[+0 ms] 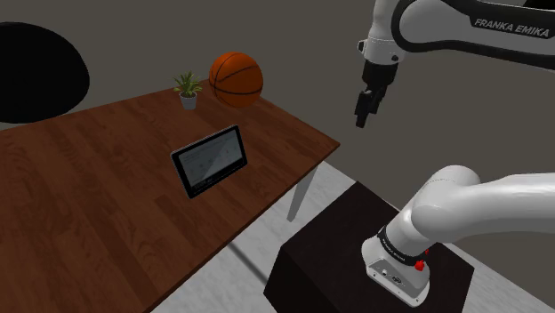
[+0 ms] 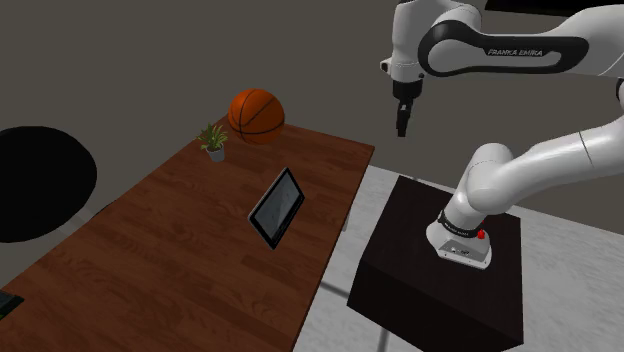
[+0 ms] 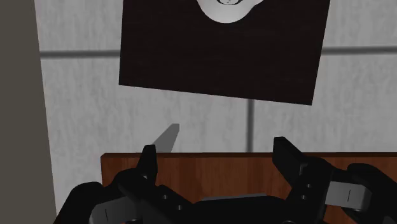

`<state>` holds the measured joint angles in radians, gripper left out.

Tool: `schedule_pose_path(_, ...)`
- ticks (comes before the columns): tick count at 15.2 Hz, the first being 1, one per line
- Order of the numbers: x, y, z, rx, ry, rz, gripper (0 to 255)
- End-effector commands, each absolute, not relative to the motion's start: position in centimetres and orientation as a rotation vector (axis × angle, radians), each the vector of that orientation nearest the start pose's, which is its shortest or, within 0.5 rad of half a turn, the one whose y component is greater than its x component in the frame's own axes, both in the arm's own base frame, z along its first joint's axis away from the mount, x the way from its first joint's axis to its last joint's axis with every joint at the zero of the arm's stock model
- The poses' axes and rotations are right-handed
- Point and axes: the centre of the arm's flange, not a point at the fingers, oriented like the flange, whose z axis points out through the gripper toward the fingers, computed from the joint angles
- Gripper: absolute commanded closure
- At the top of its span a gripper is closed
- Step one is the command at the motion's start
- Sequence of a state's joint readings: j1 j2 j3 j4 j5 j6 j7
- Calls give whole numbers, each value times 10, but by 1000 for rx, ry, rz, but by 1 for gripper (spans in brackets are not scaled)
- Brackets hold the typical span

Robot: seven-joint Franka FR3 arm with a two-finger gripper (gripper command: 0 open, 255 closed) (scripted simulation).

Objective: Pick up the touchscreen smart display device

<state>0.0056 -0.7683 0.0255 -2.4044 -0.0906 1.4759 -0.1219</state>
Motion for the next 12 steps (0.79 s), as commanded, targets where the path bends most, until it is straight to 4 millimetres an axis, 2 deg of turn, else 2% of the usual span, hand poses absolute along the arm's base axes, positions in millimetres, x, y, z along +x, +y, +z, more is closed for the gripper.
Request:
schedule_pose_path(1,298,1,556,-3223,-231,268,0)
schedule_pose_path(6,366,5,541,-3125,-569,309,0)
schedule_pose_path(12,442,29,520,-2961,-951,352,0)
